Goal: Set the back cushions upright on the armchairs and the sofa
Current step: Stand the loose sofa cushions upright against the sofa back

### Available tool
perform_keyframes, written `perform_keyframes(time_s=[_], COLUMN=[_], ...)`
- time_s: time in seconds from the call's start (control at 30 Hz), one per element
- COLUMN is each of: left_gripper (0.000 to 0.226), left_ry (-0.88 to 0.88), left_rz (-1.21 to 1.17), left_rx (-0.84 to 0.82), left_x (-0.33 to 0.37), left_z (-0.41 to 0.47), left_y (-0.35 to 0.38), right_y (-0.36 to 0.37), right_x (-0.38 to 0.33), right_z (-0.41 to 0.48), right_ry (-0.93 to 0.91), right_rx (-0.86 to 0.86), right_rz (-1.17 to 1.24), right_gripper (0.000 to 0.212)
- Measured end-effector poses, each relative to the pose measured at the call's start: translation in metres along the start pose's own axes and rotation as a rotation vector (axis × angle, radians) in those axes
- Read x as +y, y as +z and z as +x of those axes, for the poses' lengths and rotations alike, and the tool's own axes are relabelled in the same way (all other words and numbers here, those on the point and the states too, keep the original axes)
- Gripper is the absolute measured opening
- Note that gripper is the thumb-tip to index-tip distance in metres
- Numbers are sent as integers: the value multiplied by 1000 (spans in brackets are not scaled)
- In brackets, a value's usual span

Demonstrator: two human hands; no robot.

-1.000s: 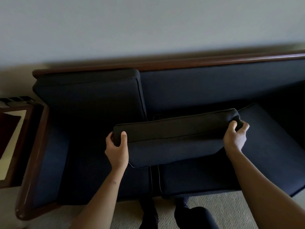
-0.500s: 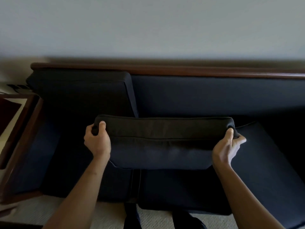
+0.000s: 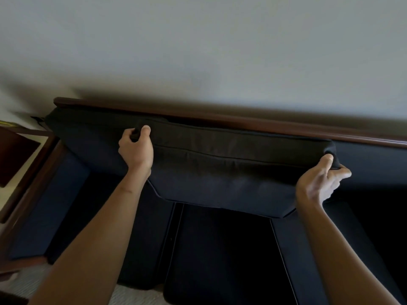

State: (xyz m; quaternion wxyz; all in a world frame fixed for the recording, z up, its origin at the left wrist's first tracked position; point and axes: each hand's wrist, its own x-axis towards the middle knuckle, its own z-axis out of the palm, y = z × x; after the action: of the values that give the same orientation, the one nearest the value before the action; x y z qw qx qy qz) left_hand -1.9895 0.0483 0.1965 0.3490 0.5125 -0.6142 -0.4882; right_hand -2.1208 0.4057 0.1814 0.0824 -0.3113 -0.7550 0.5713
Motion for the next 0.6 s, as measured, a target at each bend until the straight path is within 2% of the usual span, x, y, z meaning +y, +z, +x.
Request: perform_keyframes(time_s=[0.13,0.37,0.5,0.6], left_gripper=[14,17,41,60], left_ry=[-2,-16,2,44], left_rz=[10,81,218,395], left_rx=[-56,-200,-311,-398], left_x=[5,-25,-47,-60], left_z=[9,27,47,52], left_y=[43,94,110,121], right_y=[15,41,63,78], right_x=[-9,10,34,47], right_z=[31,70,77,81], right_ry=[-41,-65,-64,-95], right_rx=[56,8,-89,-158], right_rz=[1,-146,-206,-279], right_gripper=[53,47,34,34])
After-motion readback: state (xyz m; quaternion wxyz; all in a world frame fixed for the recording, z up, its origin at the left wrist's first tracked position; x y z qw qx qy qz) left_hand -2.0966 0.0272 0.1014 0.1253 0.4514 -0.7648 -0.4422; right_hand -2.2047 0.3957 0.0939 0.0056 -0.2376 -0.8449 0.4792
